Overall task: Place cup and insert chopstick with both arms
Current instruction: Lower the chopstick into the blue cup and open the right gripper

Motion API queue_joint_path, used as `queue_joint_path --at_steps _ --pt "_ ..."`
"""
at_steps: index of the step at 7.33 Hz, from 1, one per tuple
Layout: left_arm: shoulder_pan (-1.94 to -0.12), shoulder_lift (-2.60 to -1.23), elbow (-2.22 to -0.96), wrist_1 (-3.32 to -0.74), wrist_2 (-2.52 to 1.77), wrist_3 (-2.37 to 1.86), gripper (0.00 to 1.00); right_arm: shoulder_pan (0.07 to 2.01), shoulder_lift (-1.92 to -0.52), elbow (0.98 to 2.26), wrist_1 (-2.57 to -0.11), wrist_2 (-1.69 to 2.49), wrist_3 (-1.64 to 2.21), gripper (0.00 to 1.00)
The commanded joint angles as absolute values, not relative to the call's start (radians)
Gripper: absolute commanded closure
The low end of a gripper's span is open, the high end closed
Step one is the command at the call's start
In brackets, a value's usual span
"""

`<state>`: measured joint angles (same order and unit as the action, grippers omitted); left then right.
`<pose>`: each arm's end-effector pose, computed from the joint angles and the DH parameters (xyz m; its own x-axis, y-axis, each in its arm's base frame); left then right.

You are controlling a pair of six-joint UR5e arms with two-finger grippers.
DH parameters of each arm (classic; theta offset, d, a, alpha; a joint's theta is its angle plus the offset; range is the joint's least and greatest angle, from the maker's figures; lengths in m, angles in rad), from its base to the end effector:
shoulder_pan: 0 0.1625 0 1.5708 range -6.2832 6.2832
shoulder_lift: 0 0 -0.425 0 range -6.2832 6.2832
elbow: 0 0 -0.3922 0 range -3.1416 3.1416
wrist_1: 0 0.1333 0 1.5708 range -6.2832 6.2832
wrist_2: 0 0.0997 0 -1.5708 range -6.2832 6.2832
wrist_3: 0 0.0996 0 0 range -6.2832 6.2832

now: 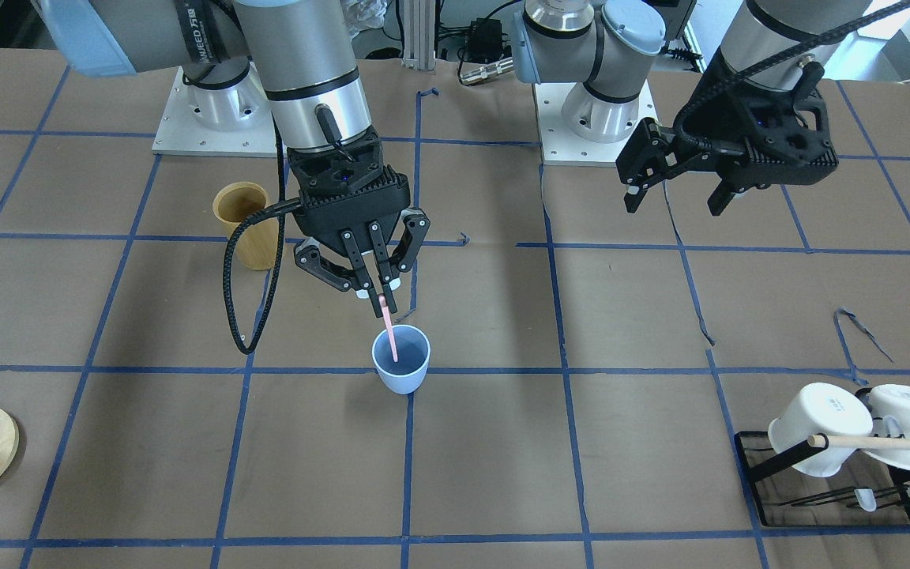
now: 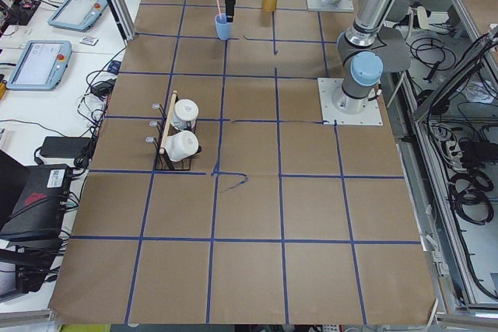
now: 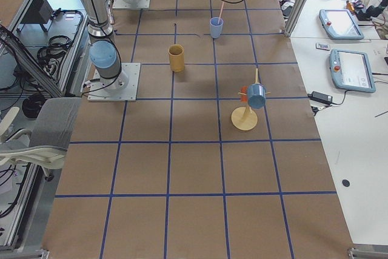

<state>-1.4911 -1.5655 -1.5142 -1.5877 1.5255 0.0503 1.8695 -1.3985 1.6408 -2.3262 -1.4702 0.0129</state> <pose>-0.0981 -0.5027 0.5168 -0.9987 -0.0273 0.0429 -0.0294 0.9985 -0.0472 0.3103 -0.5209 0.4497 -0.9396 -0.3291 -0.0938 -0.2443 0.8370 -0.4897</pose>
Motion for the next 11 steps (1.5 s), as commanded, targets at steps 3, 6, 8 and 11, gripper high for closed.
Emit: queue_joint_path --at_steps 3,6,8,11 --pt "-1.491 -1.565 -1.516 -1.588 1.526 0.052 0.00 1.870 -1.399 1.643 -2.344 -1.382 0.109 0.00" --pt "-1.493 -1.565 -1.516 -1.588 1.526 0.052 0.00 1.858 -1.454 1.628 -2.204 -1.474 0.103 0.00" --pt "-1.493 -1.565 -1.516 -1.588 1.526 0.052 0.00 1.812 -1.530 1.618 -1.875 -1.483 0.101 0.00" --pt "-1.493 -1.565 -1.516 -1.588 1.526 0.052 0.00 1.695 -1.589 1.617 -1.645 -1.489 0.094 0.00"
